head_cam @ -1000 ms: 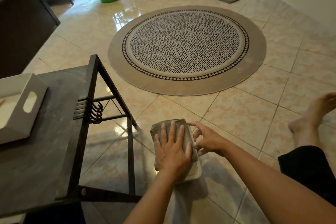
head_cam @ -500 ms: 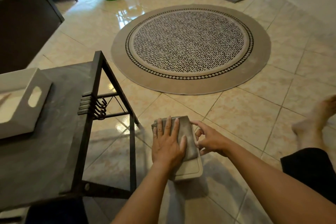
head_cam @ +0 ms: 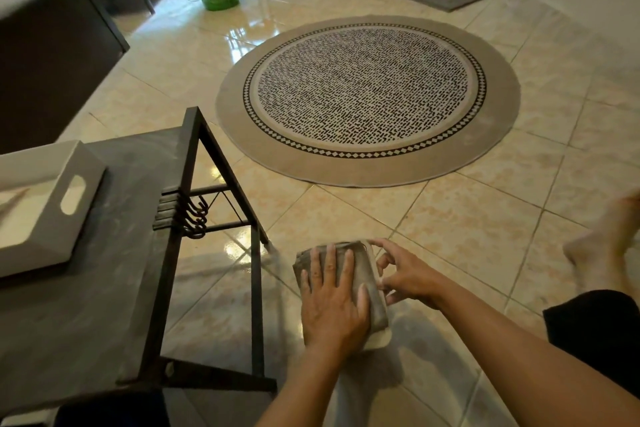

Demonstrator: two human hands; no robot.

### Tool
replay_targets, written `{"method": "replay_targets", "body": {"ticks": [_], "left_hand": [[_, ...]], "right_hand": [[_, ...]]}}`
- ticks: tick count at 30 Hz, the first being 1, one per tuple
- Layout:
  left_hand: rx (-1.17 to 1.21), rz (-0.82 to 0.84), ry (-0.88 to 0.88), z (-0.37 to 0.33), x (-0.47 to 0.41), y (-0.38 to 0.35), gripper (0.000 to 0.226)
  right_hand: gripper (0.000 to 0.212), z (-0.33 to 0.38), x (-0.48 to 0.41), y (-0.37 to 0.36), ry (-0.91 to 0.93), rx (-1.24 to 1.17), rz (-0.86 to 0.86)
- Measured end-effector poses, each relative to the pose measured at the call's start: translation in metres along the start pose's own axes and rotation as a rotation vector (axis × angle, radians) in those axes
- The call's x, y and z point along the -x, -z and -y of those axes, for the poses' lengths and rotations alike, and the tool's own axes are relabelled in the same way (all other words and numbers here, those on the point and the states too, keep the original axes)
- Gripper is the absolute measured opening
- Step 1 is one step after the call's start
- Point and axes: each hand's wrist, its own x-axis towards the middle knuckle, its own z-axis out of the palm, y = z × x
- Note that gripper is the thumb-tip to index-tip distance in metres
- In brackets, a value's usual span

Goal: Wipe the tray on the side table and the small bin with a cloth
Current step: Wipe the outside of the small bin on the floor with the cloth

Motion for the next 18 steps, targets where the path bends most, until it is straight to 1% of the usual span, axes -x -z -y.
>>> {"method": "replay_targets", "body": {"ticks": [4, 7, 10, 13, 16, 18], "left_hand": [[-0.021, 0.004, -0.074, -0.011, -0.008, -0.001, 0.065], [0.005, 0.001, -0.016, 0.003, -0.020, 0.012, 0.065], [0.016, -0.019, 0.034, 0.008, -0.005, 0.008, 0.067], [-0.011, 0.007, -0.006, -0.007, 0.008, -0.007, 0.066], [-0.027, 0.007, -0.065, -0.012, -0.007, -0.005, 0.065], [-0.003, 0.000, -0.034, -0.001, -0.019, 0.005, 0.065]], "right_hand": [[0.081, -0.001, 0.000, 0.000, 0.020, -0.003, 0.008], [0.080, -0.002, 0.000, 0.000, 0.010, -0.003, -0.008], [0.080, -0.003, -0.001, 0.000, 0.004, -0.019, -0.012], [0.081, -0.002, -0.002, 0.001, 0.008, -0.013, -0.002], [0.081, -0.001, 0.000, 0.000, 0.015, -0.012, 0.003], [0.081, -0.002, 0.000, -0.001, 0.011, -0.010, -0.009]]}}
